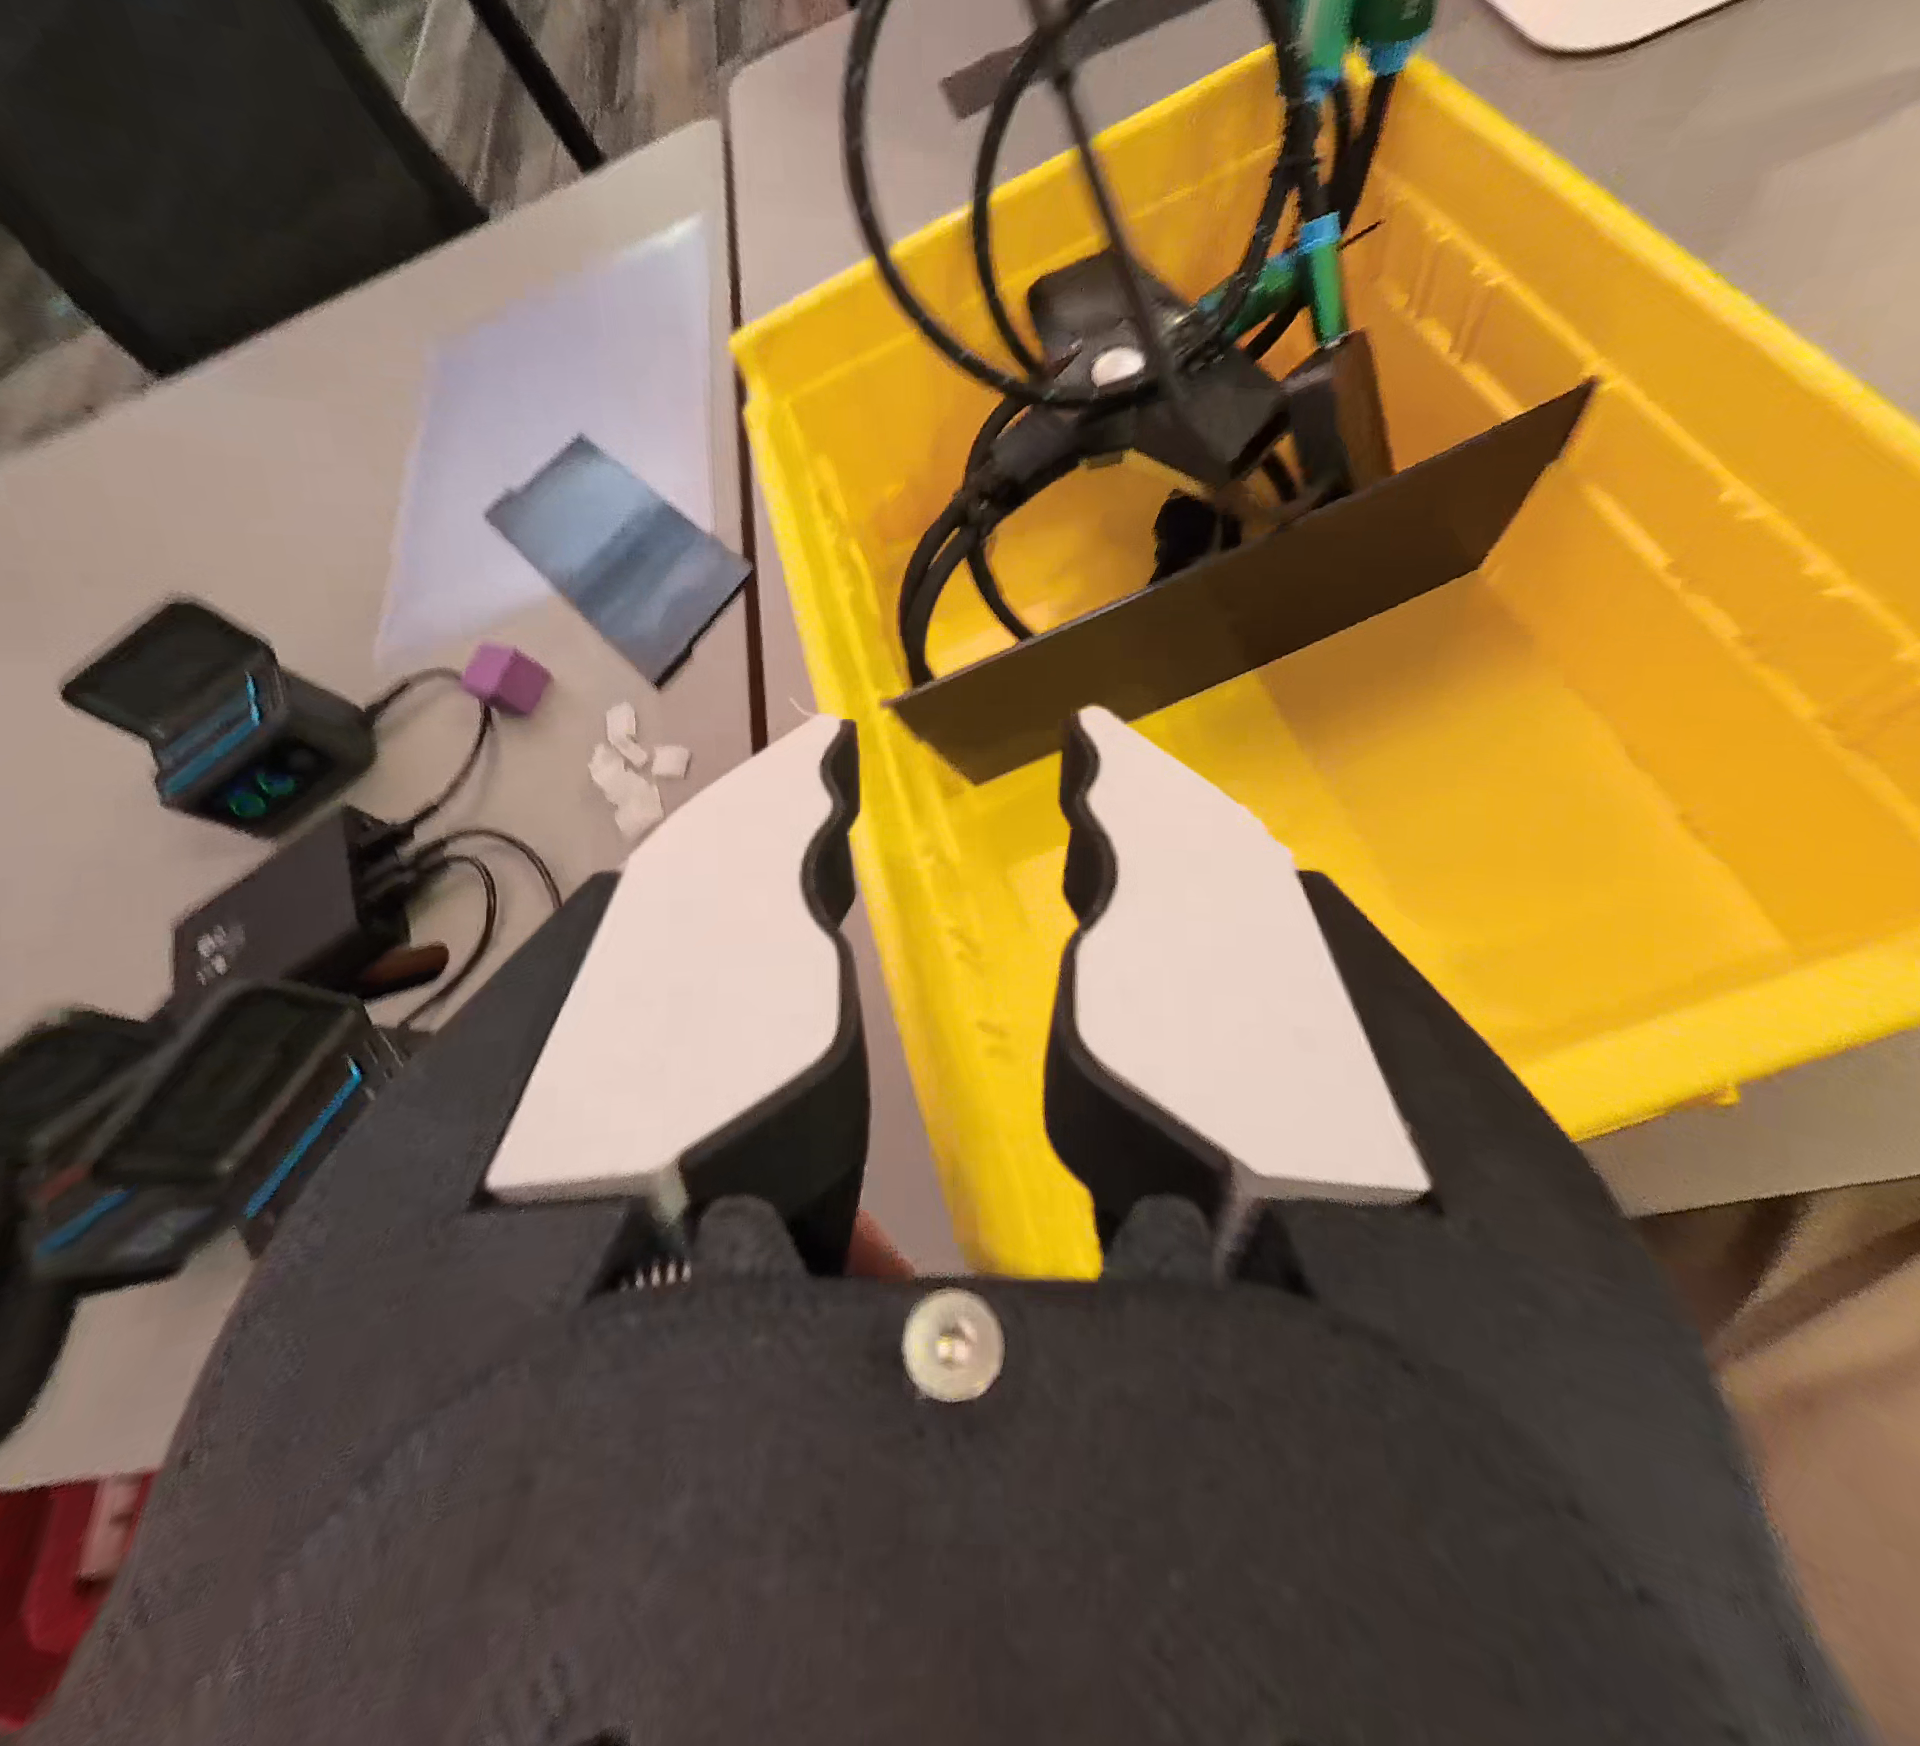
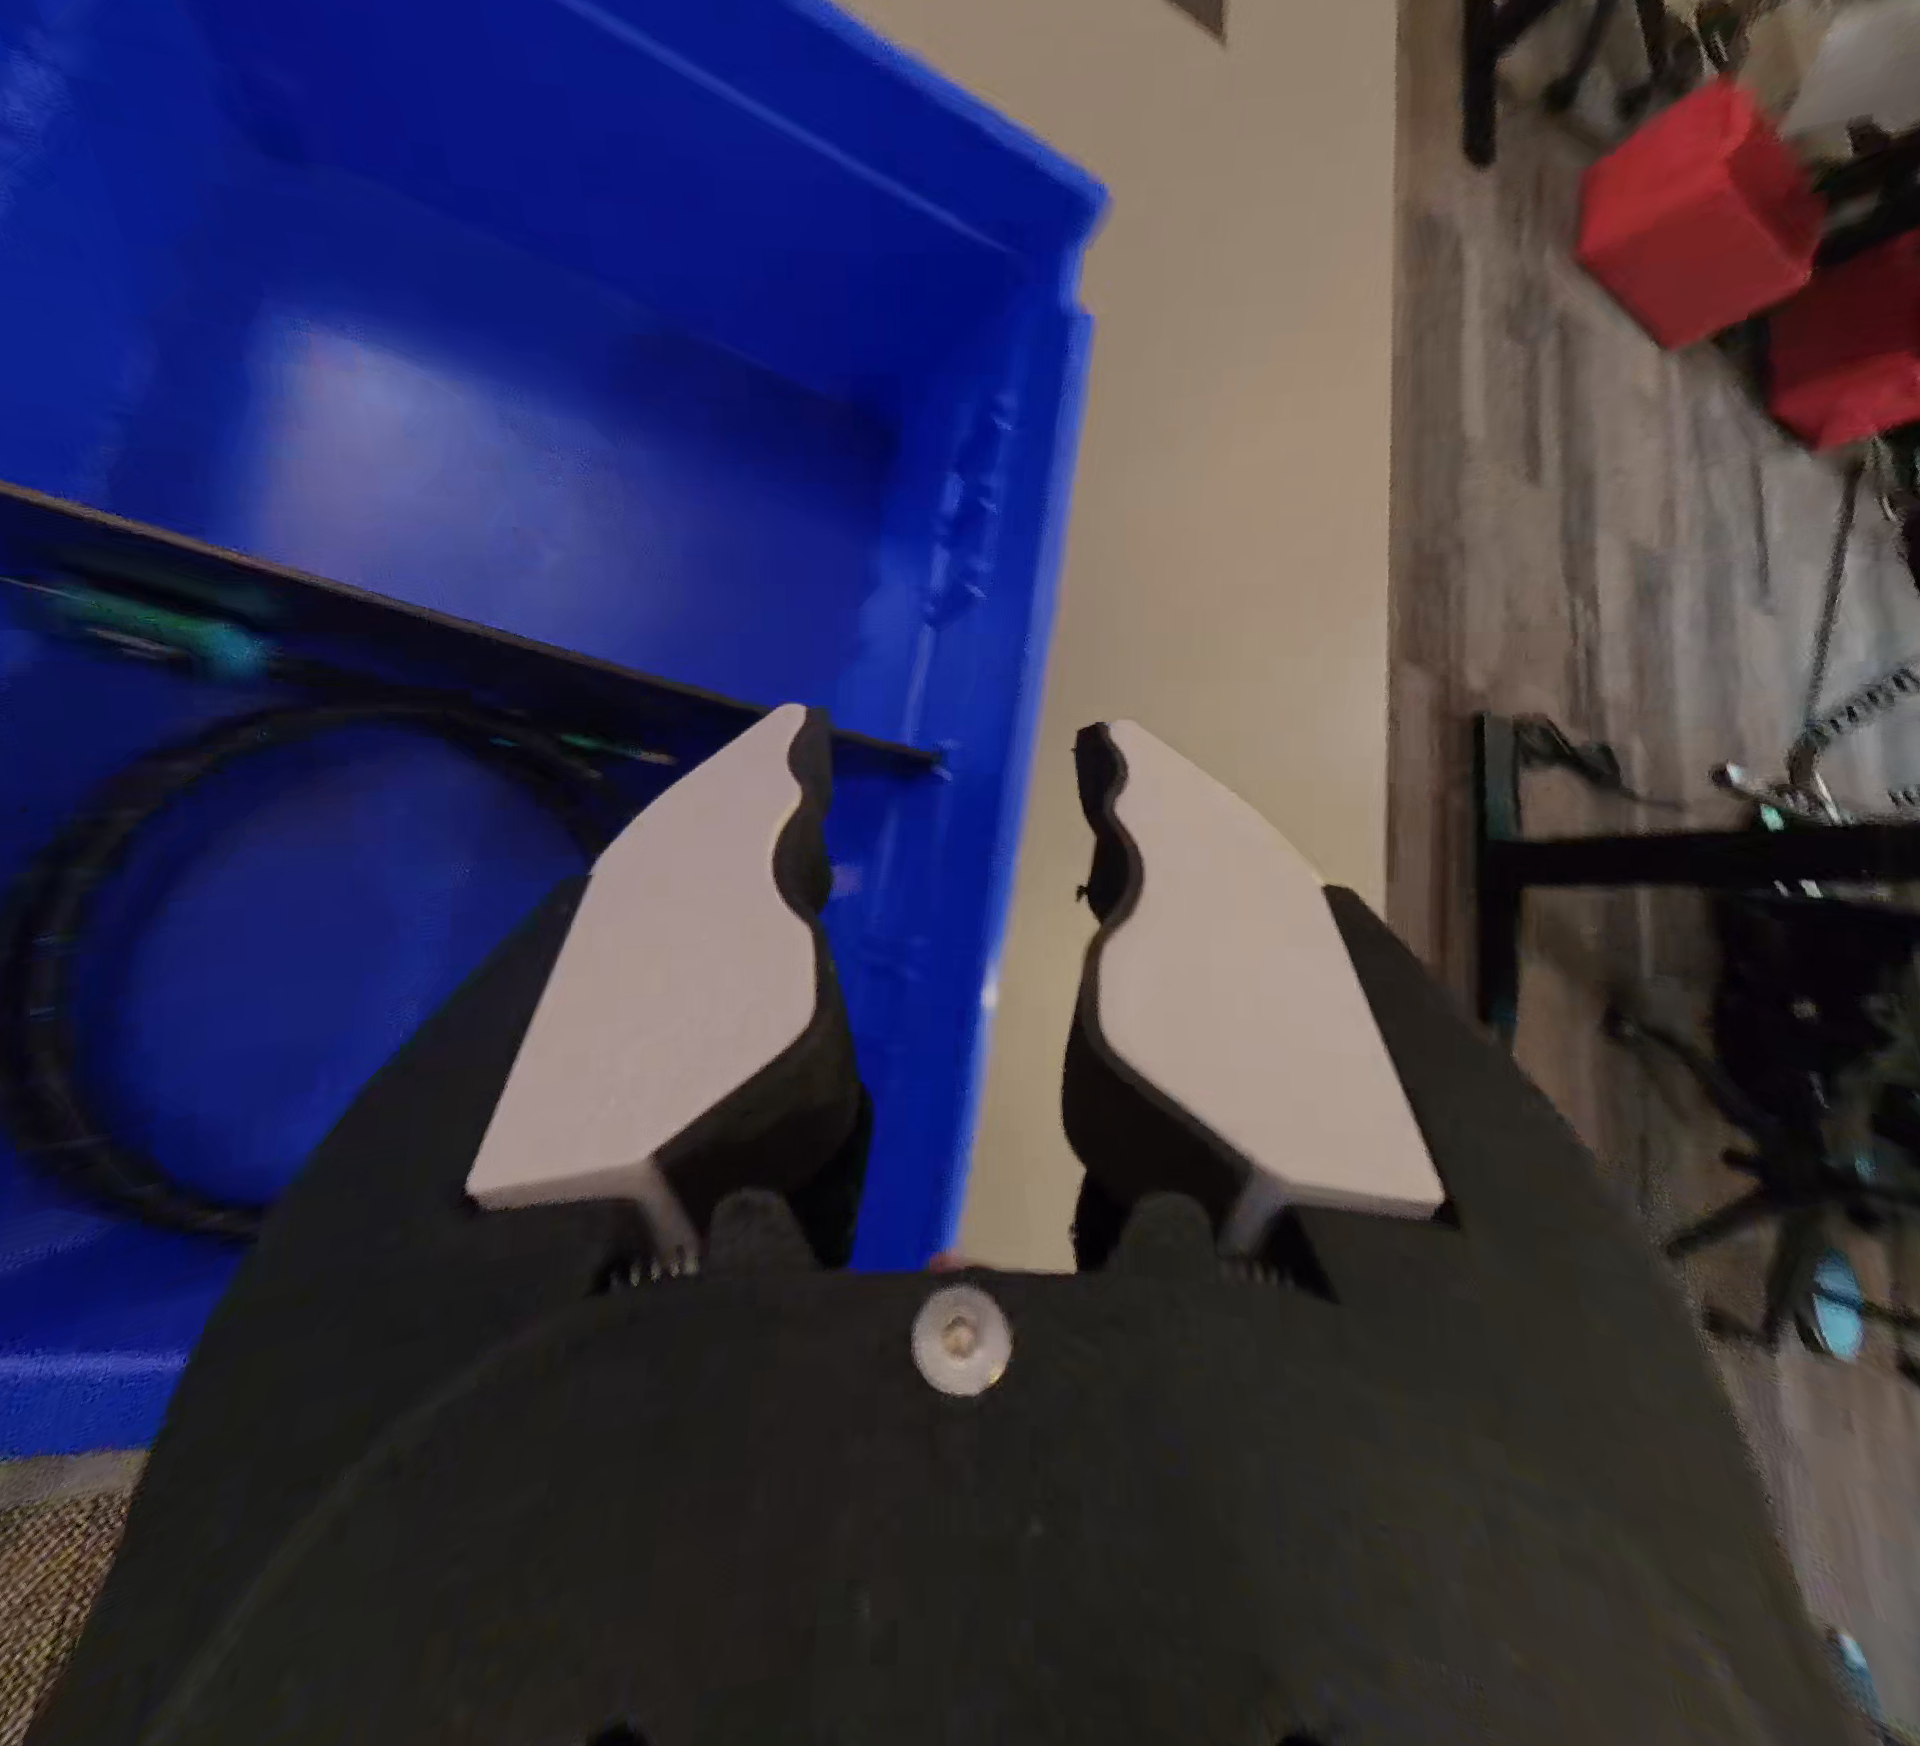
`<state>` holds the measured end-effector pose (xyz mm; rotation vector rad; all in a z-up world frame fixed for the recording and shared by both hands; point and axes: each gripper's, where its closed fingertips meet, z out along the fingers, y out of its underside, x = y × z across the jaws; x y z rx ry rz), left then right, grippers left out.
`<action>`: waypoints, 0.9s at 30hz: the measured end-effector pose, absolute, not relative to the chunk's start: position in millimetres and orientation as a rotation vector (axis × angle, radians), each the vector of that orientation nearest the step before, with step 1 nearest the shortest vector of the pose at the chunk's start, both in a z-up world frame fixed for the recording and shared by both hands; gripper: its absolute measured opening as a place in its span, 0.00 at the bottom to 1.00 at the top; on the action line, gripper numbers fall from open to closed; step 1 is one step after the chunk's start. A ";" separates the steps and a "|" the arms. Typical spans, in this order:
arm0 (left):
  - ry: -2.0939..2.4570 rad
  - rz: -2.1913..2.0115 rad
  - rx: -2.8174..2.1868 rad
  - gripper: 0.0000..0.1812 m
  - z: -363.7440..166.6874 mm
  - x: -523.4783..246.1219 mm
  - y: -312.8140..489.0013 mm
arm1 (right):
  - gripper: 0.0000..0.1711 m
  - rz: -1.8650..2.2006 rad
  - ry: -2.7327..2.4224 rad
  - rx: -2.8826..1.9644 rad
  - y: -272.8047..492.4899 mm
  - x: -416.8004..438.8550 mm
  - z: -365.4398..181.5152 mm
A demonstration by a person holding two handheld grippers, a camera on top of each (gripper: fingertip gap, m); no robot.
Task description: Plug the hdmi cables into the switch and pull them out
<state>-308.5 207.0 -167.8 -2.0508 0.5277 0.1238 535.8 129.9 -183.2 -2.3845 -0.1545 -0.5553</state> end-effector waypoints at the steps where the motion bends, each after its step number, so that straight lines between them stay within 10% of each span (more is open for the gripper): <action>1: 0.567 0.135 -2.033 0.20 -163.5 -298.3 207.8 | 0.24 -0.519 -0.190 -2.354 133.0 521.8 -176.0; 17: 0.895 -0.381 -2.096 0.30 -188.1 -120.3 188.2 | 0.36 -0.044 -0.461 -2.521 129.5 344.5 -218.6; 27: 0.908 -0.296 -2.129 0.25 -204.7 -121.4 180.7 | 0.13 0.008 -0.484 -2.546 124.1 335.4 -227.0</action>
